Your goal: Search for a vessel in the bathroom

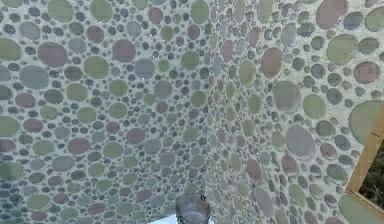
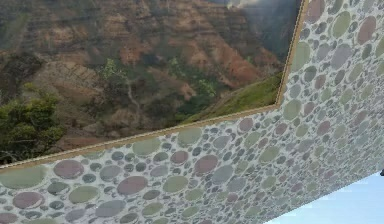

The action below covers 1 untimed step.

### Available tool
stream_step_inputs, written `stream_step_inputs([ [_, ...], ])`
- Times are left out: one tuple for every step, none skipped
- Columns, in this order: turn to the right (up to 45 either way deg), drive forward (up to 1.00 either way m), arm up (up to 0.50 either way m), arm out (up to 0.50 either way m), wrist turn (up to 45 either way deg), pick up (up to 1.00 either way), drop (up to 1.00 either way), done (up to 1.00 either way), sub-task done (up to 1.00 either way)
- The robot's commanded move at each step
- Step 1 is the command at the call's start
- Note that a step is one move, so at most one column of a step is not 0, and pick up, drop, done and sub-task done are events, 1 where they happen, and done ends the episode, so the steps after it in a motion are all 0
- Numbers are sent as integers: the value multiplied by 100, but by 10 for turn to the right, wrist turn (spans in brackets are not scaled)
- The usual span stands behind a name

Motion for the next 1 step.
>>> stream_step_inputs([
  [0,0,0,0,0,0,0,100,0],
])
